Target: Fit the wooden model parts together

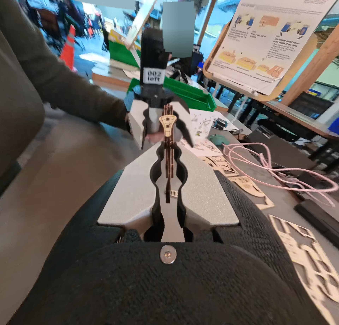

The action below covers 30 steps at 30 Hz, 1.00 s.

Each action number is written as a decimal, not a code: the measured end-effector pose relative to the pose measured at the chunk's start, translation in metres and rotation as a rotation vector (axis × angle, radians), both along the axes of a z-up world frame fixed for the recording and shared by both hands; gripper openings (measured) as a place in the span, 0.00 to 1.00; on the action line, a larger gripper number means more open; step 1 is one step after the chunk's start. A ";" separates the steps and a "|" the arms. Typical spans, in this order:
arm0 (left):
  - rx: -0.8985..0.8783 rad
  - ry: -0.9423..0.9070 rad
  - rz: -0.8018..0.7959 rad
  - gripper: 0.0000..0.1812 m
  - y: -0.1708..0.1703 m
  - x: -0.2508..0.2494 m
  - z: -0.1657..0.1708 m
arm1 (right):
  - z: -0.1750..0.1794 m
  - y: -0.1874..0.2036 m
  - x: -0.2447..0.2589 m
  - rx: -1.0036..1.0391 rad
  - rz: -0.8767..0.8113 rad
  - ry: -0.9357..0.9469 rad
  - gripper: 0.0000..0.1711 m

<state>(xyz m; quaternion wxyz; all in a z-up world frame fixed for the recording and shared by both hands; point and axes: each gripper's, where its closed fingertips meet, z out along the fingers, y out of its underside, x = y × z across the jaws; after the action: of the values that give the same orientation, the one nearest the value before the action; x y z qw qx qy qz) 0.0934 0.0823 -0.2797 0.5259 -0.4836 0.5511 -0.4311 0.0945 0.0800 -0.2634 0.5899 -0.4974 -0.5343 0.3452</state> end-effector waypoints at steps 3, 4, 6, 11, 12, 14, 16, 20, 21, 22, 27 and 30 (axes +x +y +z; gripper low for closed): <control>-0.066 -0.049 -0.080 0.18 -0.012 0.004 0.007 | 0.007 -0.005 -0.002 -0.099 0.064 0.080 0.04; -0.079 -0.062 -0.101 0.13 -0.015 0.005 0.009 | 0.009 -0.007 -0.003 -0.118 0.086 0.099 0.04; -0.109 -0.096 -0.131 0.11 -0.019 0.005 0.012 | 0.012 -0.010 -0.003 -0.148 0.116 0.129 0.04; -0.168 -0.176 -0.173 0.07 -0.021 0.000 0.021 | 0.012 -0.013 -0.005 -0.162 0.139 0.128 0.04; -0.168 -0.176 -0.174 0.05 -0.020 0.000 0.021 | 0.012 -0.014 -0.005 -0.165 0.144 0.125 0.04; -0.166 -0.175 -0.169 0.05 -0.020 0.000 0.020 | 0.011 -0.014 -0.005 -0.167 0.143 0.123 0.04; -0.156 -0.175 -0.155 0.04 -0.018 0.001 0.019 | 0.011 -0.012 -0.005 -0.171 0.138 0.127 0.04; -0.144 -0.230 -0.118 0.04 -0.012 -0.004 0.027 | 0.015 -0.006 -0.005 -0.176 0.104 0.193 0.15; -0.153 -0.266 -0.110 0.04 -0.010 -0.007 0.032 | 0.015 -0.001 -0.004 -0.184 0.080 0.201 0.20; -0.164 -0.298 -0.102 0.04 -0.007 -0.010 0.037 | 0.014 0.004 -0.002 -0.194 0.056 0.200 0.21; -0.165 -0.354 -0.091 0.04 -0.003 -0.017 0.044 | 0.002 0.004 -0.009 -0.248 0.072 0.165 0.12; -0.154 -0.353 -0.098 0.04 -0.004 -0.016 0.043 | -0.003 0.000 -0.015 -0.262 0.097 0.151 0.08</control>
<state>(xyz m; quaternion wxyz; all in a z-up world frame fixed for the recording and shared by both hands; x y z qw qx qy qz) 0.0778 0.0780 -0.2365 0.5540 -0.4120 0.4386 -0.5753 0.0790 0.0801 -0.2661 0.5411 -0.5164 -0.4621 0.4765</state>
